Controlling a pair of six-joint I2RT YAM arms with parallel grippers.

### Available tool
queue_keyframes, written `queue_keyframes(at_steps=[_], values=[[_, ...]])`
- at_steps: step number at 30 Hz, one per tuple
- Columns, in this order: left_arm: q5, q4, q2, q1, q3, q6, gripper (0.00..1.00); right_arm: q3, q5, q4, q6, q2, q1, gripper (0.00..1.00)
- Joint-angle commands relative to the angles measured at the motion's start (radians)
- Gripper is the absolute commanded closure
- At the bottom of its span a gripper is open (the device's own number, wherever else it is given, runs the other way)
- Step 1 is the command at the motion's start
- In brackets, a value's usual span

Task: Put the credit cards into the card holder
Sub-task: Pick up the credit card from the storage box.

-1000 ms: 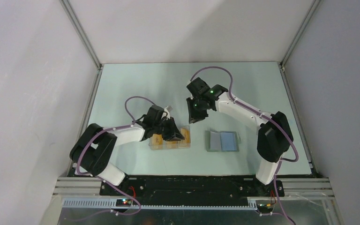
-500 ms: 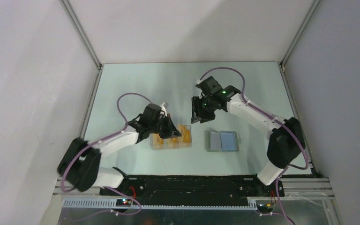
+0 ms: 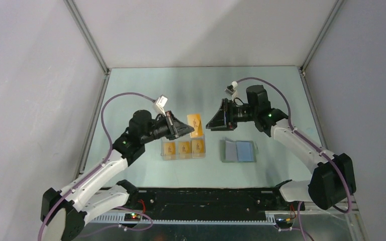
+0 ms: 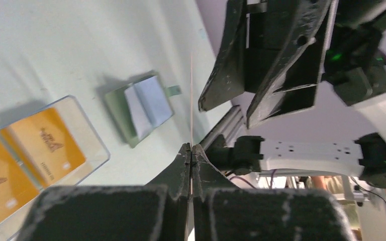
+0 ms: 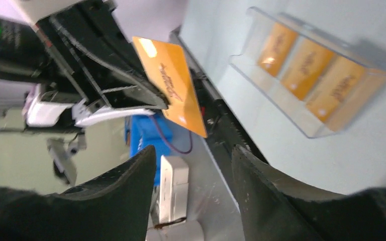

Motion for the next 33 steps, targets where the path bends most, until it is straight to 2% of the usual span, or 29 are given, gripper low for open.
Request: queue_keyframes(at_steps=[1, 11, 17, 21, 25, 28, 33], values=[[0.087, 0.173, -0.034, -0.004, -0.008, -0.055, 1.00, -0.022, -0.210, 0.288, 0.151, -0.025, 0.018, 0.46], [0.134, 0.218, -0.036, -0.006, -0.026, -0.076, 1.00, -0.037, -0.228, 0.559, 0.339, 0.050, 0.060, 0.59], [0.111, 0.223, -0.059, -0.005, -0.047, -0.078, 1.00, -0.037, -0.210, 0.578, 0.351, 0.062, 0.055, 0.65], [0.106, 0.226, -0.080, -0.006, -0.043, -0.080, 1.00, -0.036, -0.126, 0.391, 0.238, 0.013, 0.023, 0.62], [0.106, 0.227, -0.093, -0.006, -0.036, -0.081, 1.00, -0.036, -0.092, 0.296, 0.183, -0.012, -0.014, 0.51], [0.109, 0.230, -0.097, -0.006, -0.029, -0.083, 1.00, -0.038, -0.118, 0.333, 0.203, -0.003, -0.017, 0.48], [0.127, 0.240, -0.087, -0.005, -0.025, -0.089, 1.00, -0.039, -0.192, 0.488, 0.283, 0.026, 0.032, 0.51]])
